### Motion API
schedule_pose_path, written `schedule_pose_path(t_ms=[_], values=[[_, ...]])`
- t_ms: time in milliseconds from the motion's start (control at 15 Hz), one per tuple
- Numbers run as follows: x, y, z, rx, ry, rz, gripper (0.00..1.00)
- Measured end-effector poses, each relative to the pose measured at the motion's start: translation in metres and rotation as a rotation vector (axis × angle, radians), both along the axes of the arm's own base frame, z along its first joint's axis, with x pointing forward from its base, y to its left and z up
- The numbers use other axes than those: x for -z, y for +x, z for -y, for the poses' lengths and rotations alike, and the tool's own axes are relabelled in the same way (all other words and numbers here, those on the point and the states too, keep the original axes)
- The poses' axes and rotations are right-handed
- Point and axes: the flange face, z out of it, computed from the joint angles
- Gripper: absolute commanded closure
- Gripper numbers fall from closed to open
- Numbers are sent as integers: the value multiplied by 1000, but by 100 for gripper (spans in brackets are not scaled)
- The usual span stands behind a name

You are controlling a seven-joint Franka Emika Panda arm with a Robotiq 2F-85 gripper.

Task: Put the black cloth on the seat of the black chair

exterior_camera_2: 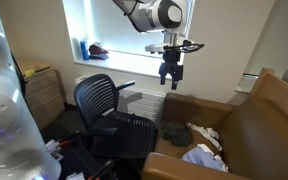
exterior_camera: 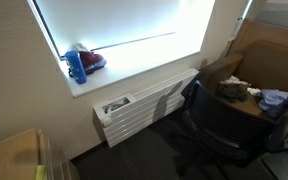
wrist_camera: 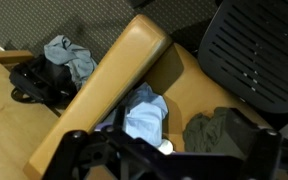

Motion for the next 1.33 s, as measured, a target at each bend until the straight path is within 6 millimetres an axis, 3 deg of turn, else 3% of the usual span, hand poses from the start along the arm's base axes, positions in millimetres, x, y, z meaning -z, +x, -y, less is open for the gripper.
schedule_pose_path(t_ms=[267, 600, 733, 1000, 1200, 1333], values=[[67, 55, -4, 130, -85, 34, 0], [113, 107, -28, 192, -263, 222, 0], [120, 117, -42, 282, -235, 203, 0], [107, 126, -61, 311, -191, 192, 0], [120, 129, -49, 369, -218, 191, 0], [150, 136, -27, 402, -256, 168, 0]])
